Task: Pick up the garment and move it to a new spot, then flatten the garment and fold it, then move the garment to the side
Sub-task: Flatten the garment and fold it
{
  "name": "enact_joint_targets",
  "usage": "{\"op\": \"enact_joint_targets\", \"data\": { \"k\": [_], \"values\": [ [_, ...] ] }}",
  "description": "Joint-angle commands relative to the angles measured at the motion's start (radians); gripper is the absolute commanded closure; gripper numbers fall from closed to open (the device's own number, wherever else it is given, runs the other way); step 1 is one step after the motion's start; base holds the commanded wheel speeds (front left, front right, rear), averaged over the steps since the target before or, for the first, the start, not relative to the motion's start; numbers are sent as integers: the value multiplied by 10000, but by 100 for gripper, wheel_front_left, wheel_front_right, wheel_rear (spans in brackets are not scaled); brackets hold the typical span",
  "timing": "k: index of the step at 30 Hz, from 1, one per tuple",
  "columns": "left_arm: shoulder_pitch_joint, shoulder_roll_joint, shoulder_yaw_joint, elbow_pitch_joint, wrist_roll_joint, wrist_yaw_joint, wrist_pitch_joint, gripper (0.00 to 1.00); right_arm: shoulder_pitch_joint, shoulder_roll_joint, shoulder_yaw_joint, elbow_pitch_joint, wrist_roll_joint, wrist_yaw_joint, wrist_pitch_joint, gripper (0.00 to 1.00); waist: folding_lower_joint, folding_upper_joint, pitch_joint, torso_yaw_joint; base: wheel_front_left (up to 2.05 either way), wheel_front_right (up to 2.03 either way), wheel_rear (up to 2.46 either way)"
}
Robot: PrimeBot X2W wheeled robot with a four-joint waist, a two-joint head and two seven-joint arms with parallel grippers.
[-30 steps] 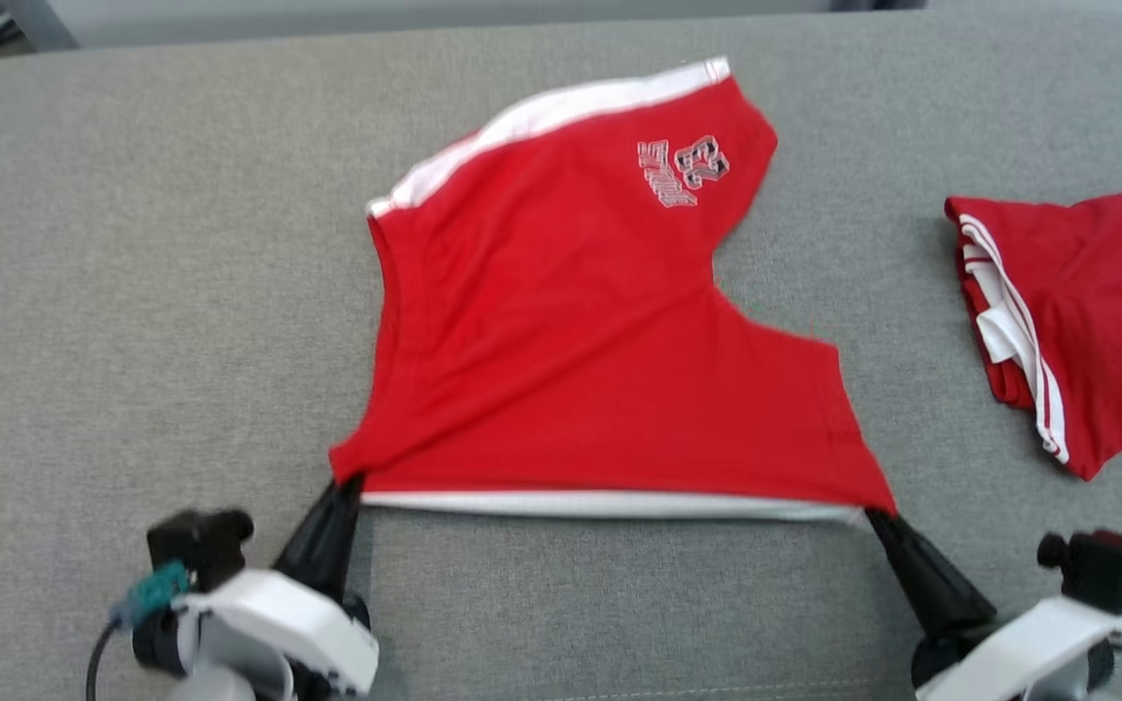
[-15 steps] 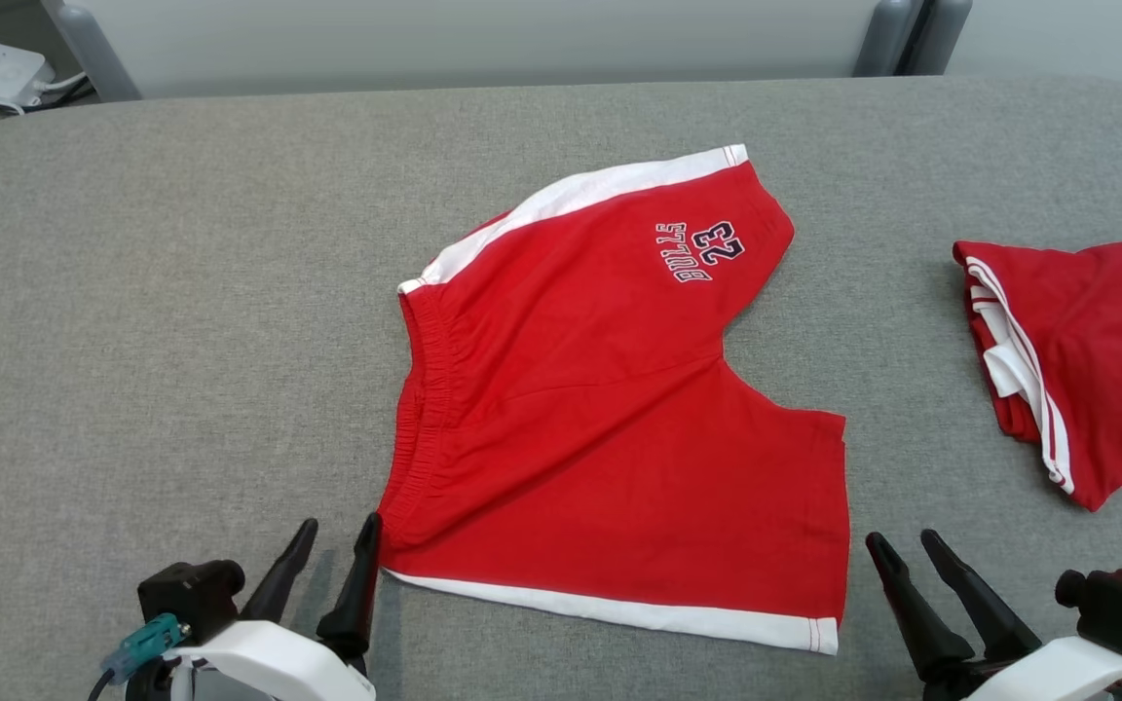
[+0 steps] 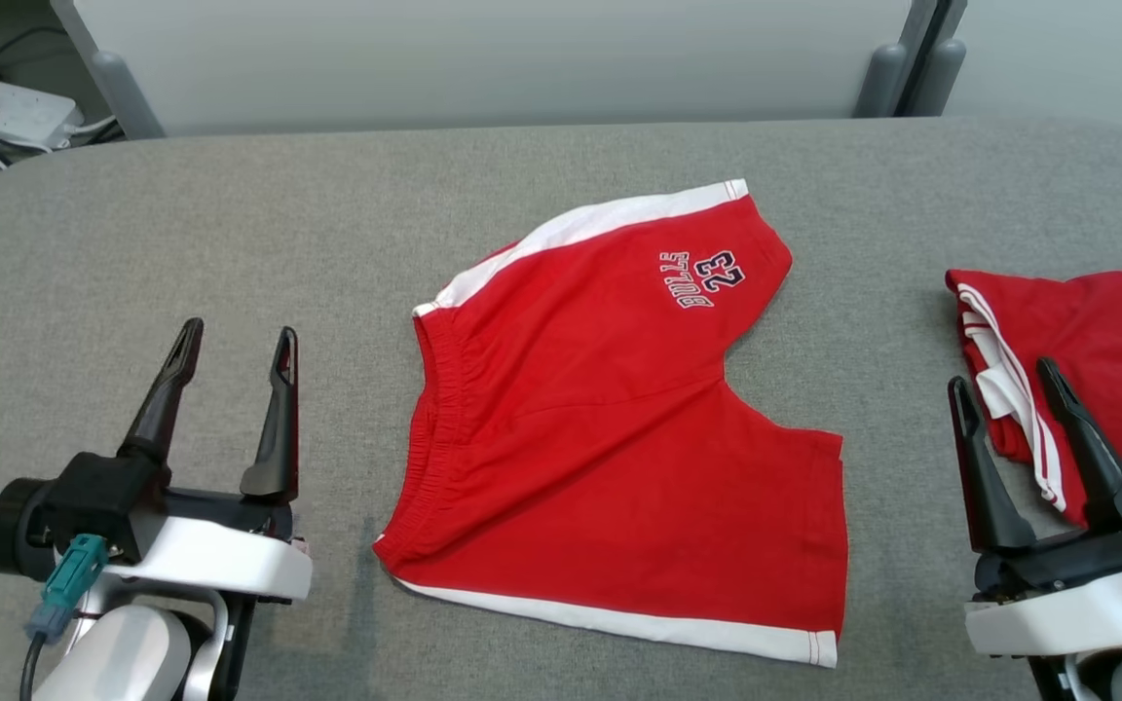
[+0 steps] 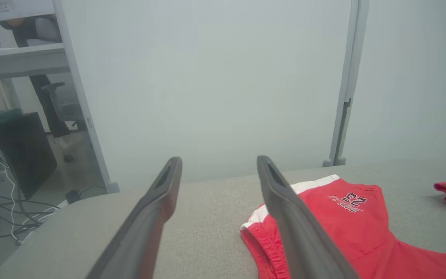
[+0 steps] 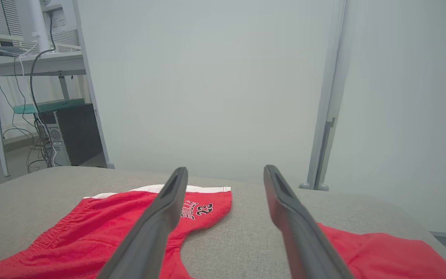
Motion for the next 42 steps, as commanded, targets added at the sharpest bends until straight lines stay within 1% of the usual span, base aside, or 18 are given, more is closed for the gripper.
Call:
{"op": "enact_joint_targets", "data": {
  "k": [1, 3, 6, 8, 10, 14, 19, 23, 30, 42],
  "values": [
    [-244, 381, 507, -411, 177, 183, -87, 0, -176, 3, 68, -277, -369, 0, -175, 0, 0, 0, -176, -12, 0, 0, 0],
    [96, 427, 603, -566, 237, 366, -100, 0, -17, 121, 97, -182, -655, 0, -206, 0, 0, 0, -342, -14, 0, 0, 0],
    [988, 392, 622, -654, 167, 665, -108, 0, 667, 339, -172, 176, -991, 0, -235, 0, 0, 0, -646, 86, 0, 0, 0],
    [1449, 386, 653, -664, 164, 853, -113, 0, 1000, 359, -82, 335, -1194, 0, -230, 0, 0, 0, -820, 92, 0, 0, 0],
    [1846, 346, 666, -692, 159, 987, -119, 0, 1287, 484, -106, 416, -1302, 0, -231, 0, 0, 0, -972, 128, 0, 0, 0],
    [2529, 294, 625, -728, 138, 1119, -126, 0, 1845, 652, -105, 513, -1547, 0, -191, 0, 0, 0, -1255, 202, 0, 0, 0],
    [3050, 338, 552, -862, 205, 1195, -116, 0, 2344, 768, -305, 441, -1654, 0, -115, 0, 0, 0, -1400, 304, 0, 0, 0],
    [3221, 351, 451, -940, 189, 1170, -74, 0, 2601, 908, -387, 351, -1684, 0, -41, 0, 0, 0, -1480, 346, 0, 0, 0],
    [3253, 295, 378, -976, 96, 1131, 8, 0, 2666, 1006, -335, 324, -1653, 0, -32, 0, 0, 0, -1509, 343, 0, 0, 0],
    [3102, 241, 256, -975, 42, 1079, 120, 0, 2469, 978, -305, 336, -1559, 0, -57, 0, 0, 0, -1398, 298, 0, 0, 0]
  ]
}}
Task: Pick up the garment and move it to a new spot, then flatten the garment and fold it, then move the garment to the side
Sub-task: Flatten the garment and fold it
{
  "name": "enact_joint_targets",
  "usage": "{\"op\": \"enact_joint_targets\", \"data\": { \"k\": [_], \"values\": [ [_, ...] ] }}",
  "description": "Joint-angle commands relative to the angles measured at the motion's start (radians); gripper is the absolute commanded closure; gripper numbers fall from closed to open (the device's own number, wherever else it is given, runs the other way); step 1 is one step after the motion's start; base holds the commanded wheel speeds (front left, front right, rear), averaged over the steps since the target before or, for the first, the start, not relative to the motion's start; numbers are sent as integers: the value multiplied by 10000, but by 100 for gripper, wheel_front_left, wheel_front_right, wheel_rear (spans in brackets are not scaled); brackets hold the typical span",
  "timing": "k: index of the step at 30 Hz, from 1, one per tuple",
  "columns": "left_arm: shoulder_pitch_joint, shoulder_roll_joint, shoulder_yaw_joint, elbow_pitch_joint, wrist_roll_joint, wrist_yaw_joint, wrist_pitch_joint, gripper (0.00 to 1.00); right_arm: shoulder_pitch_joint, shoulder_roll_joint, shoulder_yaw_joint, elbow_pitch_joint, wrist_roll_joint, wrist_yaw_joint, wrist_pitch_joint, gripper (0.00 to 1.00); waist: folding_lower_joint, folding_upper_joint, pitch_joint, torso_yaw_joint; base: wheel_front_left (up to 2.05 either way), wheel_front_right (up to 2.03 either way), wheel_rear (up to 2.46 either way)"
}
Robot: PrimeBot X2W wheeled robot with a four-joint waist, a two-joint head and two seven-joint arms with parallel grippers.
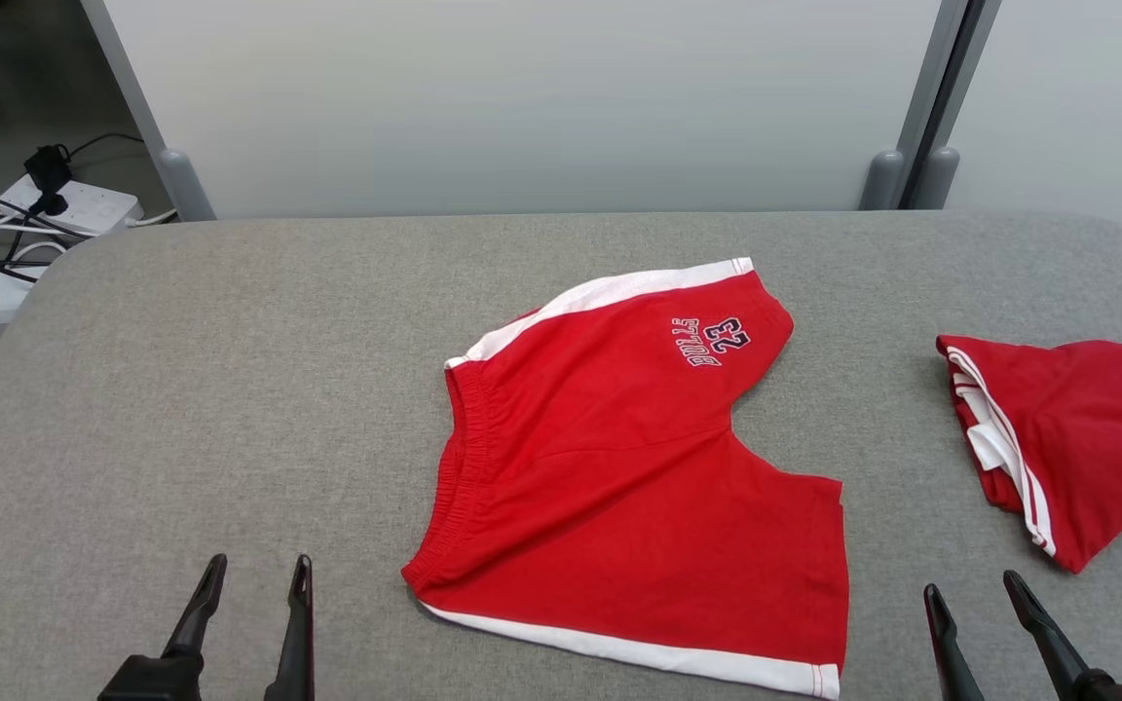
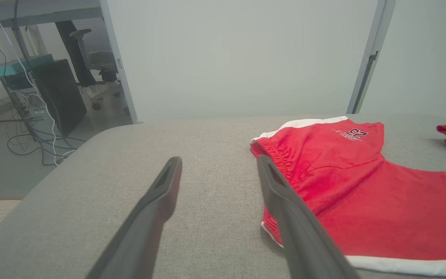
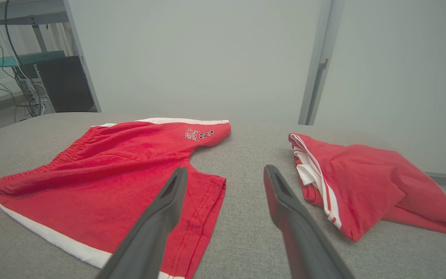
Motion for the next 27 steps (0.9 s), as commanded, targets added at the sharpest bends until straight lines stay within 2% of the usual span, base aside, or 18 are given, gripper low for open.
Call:
{"op": "enact_joint_targets", "data": {
  "k": [1, 6, 18, 24, 27],
  "values": [
    [-458, 119, 324, -235, -84, -74, 49, 0, -341, -149, 168, -270, 48, -2, -9, 0, 0, 0, 32, 26, 0, 0, 0],
    [-597, -182, 12, 45, -651, -623, 440, 0, -444, -167, 569, 226, 118, -2, 293, 0, 0, 0, 326, -114, 0, 0, 0],
    [-1959, -907, -426, 2080, -1633, -2231, 860, 0, -1510, -161, 1927, 1960, 363, -2, 233, 0, 0, 0, 2187, -341, 0, 0, 0],
    [-2624, -1167, -458, 3010, -1937, -2861, 835, 0, -2056, -123, 2315, 2685, 579, -2, 59, 0, 0, 0, 2804, -454, 0, 0, 0],
    [-2802, -1222, -404, 3257, -2038, -3021, 771, 0, -2228, -114, 2429, 2897, 634, -2, 12, 0, 0, 0, 2959, -509, 0, 0, 0]
  ]
}}
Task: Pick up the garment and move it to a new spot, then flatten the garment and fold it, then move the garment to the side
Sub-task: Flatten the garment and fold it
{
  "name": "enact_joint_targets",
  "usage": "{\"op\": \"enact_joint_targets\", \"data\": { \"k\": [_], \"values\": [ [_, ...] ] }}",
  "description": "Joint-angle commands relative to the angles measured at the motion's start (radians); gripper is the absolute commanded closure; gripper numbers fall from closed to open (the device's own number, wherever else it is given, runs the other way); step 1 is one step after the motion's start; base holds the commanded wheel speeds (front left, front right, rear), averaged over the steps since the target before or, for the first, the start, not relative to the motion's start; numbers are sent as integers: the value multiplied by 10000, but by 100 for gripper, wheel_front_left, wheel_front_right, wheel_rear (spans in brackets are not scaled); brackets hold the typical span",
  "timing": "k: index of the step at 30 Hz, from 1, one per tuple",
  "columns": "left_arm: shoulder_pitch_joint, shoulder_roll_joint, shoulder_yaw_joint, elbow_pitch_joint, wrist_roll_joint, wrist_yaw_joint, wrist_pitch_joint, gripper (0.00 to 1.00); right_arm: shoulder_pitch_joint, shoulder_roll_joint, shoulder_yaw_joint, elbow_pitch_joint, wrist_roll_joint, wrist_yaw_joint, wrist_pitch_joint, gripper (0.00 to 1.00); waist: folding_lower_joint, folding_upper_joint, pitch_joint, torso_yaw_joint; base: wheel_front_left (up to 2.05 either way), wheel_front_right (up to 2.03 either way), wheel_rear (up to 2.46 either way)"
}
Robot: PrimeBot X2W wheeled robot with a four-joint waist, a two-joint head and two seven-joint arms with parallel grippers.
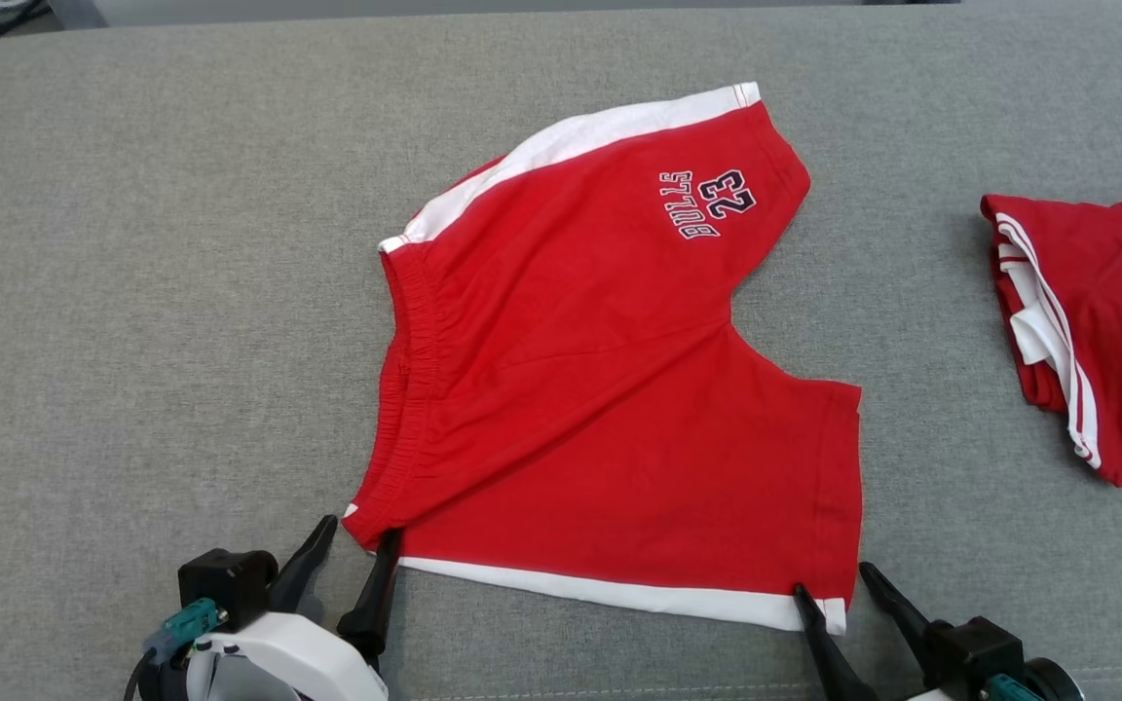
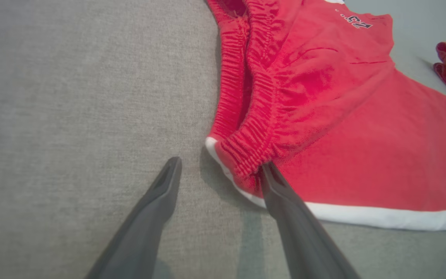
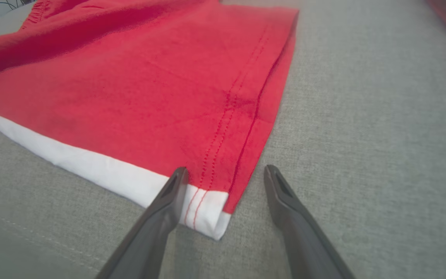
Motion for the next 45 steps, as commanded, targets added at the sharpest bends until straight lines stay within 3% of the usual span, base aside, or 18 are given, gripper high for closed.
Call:
{"op": "enact_joint_targets", "data": {
  "k": [1, 3, 4, 6, 7, 8, 15, 22, 28, 32, 34, 37, 41, 45],
  "values": [
    [-506, 121, 400, -51, -131, -119, -149, 0, -298, -67, 318, -46, 105, -2, -179, 0, 0, 0, 187, -108, 0, 0, 0],
    [-616, 62, 443, 166, -230, -227, -193, 0, -449, -72, 470, 176, 184, -2, -202, 0, 0, 0, 285, -160, 0, 0, 0],
    [-662, 13, 484, 255, -313, -286, -221, 17, -528, -99, 527, 274, 217, -2, -214, 0, 0, 0, 310, -171, 0, 0, 0],
    [-762, -9, 456, 426, -324, -371, -227, 100, -661, -152, 607, 476, 269, -2, -229, 62, 0, 0, 346, -185, 0, 0, 0],
    [-797, -51, 463, 480, -408, -472, -225, 100, -712, -181, 637, 566, 318, -2, -230, 88, 0, 0, 366, -176, 0, 0, 0],
    [-845, -44, 430, 545, -396, -522, -211, 100, -756, -217, 703, 660, 380, -2, -215, 100, 0, 0, 375, -165, 0, 0, 0],
    [-763, -126, 308, 633, -498, -653, -182, 100, -693, -327, 565, 881, 745, -2, -272, 100, 0, 0, 345, 5, 0, 0, 0],
    [193, -51, -132, 11, -436, -453, 52, 100, 515, -589, 114, 467, 875, -2, -151, 100, 0, 0, 71, 292, 0, 0, 0],
    [1282, 98, -132, -893, -584, 146, 165, 100, 1795, -843, -650, -557, 707, -2, 101, 100, 0, 0, -194, 339, 0, 0, 0],
    [1732, 410, -69, -1936, -517, 624, 354, 100, 2299, -1041, -1199, -2166, 627, -2, 523, 100, 0, 0, -271, 272, 0, 0, 0],
    [1583, 728, -54, -2355, -135, 971, 508, 100, 2153, -1133, -1515, -2994, 785, -2, 861, 100, 0, 0, -254, 266, 0, 0, 0],
    [1214, 980, 82, -2968, 2, 1142, 773, 100, 1432, -1488, -1788, -3937, 1138, -2, 1408, 100, 0, 0, -158, 317, 0, 0, 0],
    [673, 1076, 219, -3311, -110, 979, 1023, 100, 227, -2033, -1646, -4352, 1219, -2, 1949, 100, 0, 0, 36, 420, 0, 0, 0],
    [-295, 1055, 448, -3281, -351, 556, 1196, 100, -2012, -2690, -1089, -4039, 1562, -2, 2474, 100, 0, 0, 565, 562, 0, 0, 0]
  ]
}}
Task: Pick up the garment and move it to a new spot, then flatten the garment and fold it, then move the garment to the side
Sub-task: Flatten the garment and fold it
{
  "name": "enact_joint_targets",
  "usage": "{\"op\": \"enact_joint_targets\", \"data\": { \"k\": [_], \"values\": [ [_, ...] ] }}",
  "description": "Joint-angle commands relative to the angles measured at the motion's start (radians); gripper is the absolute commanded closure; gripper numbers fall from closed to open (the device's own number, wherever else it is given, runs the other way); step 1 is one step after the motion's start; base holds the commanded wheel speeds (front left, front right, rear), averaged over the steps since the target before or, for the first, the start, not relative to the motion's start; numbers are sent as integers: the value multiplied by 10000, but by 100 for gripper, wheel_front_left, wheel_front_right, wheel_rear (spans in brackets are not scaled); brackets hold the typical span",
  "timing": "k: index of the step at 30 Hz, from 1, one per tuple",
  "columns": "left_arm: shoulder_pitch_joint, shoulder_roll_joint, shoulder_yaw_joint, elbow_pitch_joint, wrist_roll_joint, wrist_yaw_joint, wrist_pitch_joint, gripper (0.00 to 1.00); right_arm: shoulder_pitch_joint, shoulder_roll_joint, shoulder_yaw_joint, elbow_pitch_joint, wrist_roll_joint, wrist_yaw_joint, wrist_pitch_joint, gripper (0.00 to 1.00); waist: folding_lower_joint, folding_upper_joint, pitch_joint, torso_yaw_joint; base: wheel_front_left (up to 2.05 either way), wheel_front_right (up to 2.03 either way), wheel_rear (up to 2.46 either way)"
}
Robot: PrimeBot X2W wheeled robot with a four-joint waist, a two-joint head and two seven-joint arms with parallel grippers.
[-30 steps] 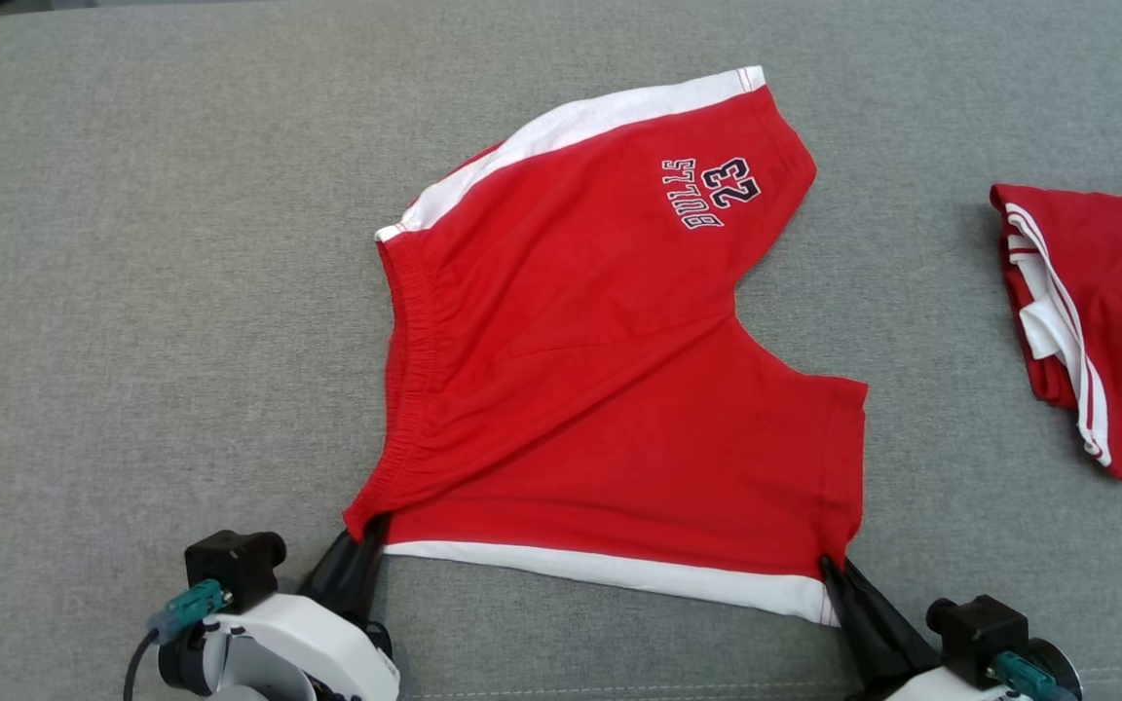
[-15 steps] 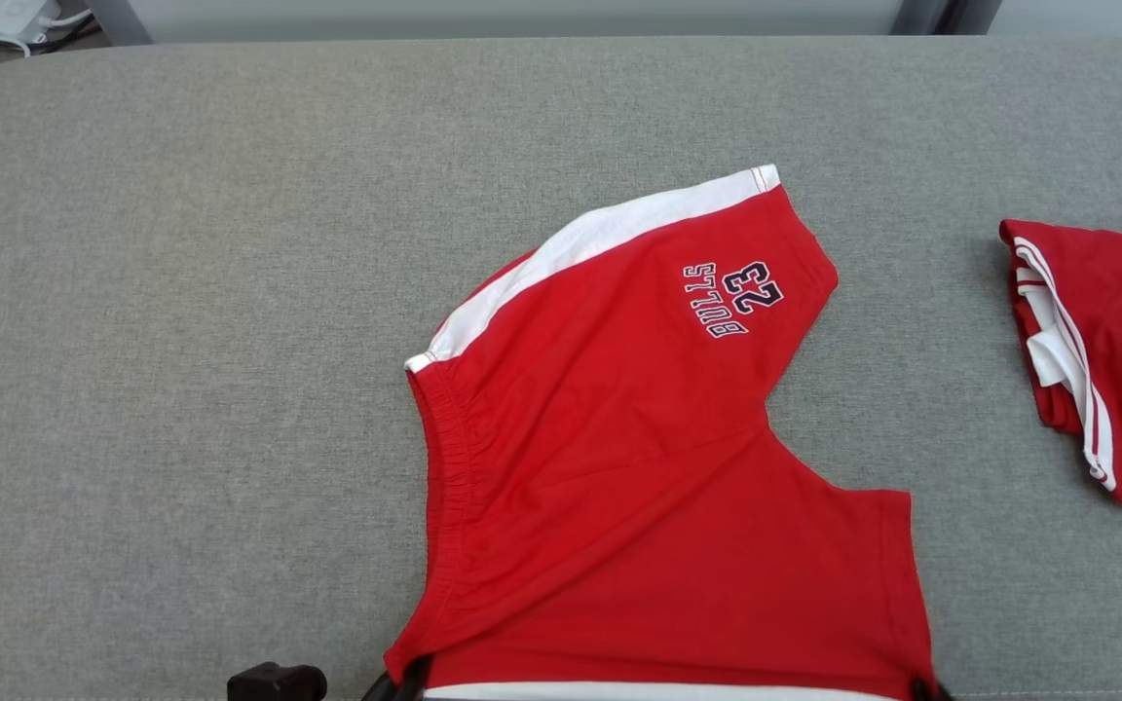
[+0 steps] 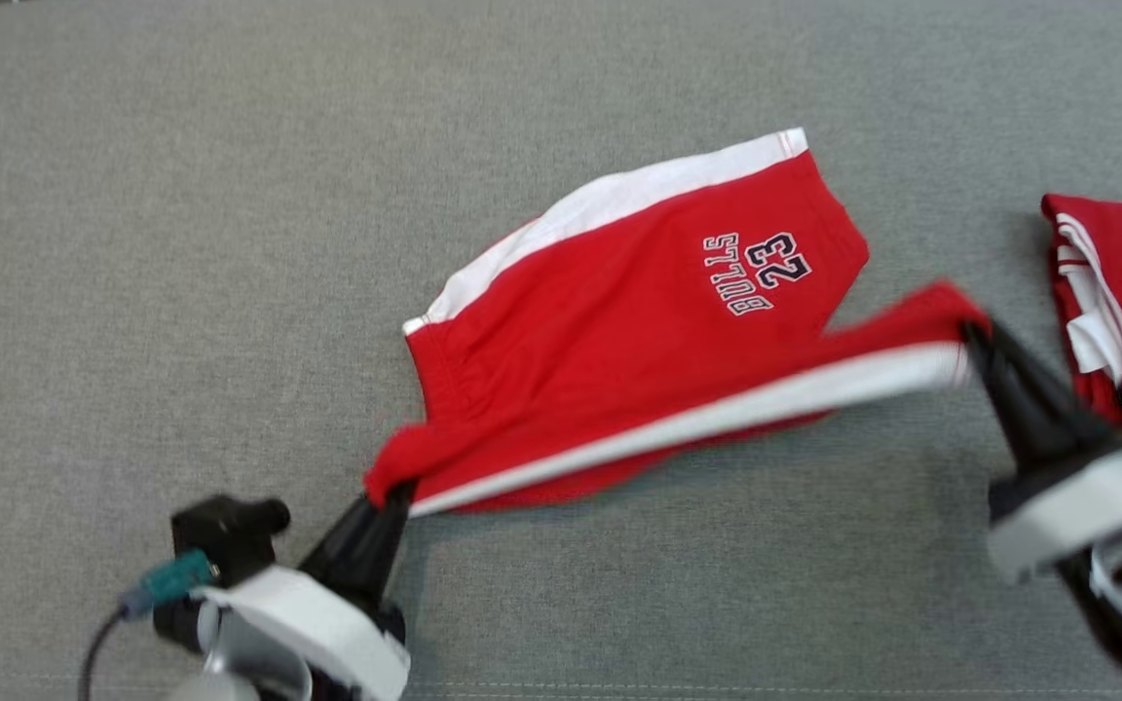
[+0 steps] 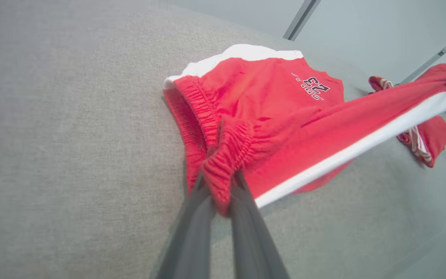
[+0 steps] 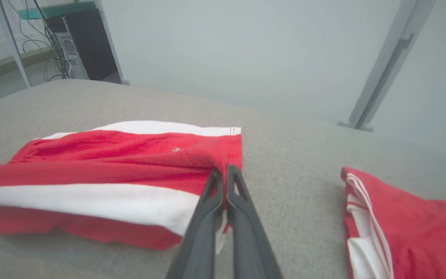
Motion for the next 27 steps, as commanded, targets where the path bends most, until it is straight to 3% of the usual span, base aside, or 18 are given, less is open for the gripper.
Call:
{"op": "enact_joint_targets", "data": {
  "k": [1, 11, 19, 20, 21, 22, 23, 27],
  "values": [
    [-529, 168, 566, -81, -210, -107, -30, 100, -572, -362, 77, -16, 173, -63, 85, 100, 0, 0, 307, 121, 0, 0, 0],
    [-3712, -970, 915, 1845, -1179, -1505, 81, 100, -6000, -991, 1796, 3537, 860, -63, 539, 100, 0, 0, 2034, 886, 0, 0, 0],
    [-5297, -1783, 744, 3972, -1373, -2328, -67, 100, -7809, -1111, 3158, 5896, 1467, -63, 176, 100, 0, 0, 2630, 1279, 0, 0, 0],
    [-5379, -1818, 729, 4145, -1341, -2382, -141, 88, -7911, -1100, 3260, 6093, 1599, -63, 77, 100, 0, 0, 2644, 1284, 0, 0, 0],
    [-5445, -1867, 716, 4283, -1346, -2451, -197, 52, -8002, -1095, 3335, 6253, 1738, -63, -52, 73, 0, 0, 2652, 1291, 0, 0, 0],
    [-5517, -1894, 697, 4389, -1290, -2498, -304, 0, -8090, -1116, 3403, 6396, 1805, -63, -215, 53, 0, 0, 2652, 1300, 0, 0, 0],
    [-5564, -1924, 675, 4485, -1253, -2539, -384, 0, -8142, -1091, 3479, 6537, 1955, -63, -314, 0, 0, 0, 2643, 1301, 0, 0, 0],
    [-5640, -1951, 614, 4736, -1085, -2594, -670, 0, -8320, -1121, 3815, 6890, 2450, -63, -721, 0, 0, 0, 2593, 1280, 0, 0, 0]
  ]
}}
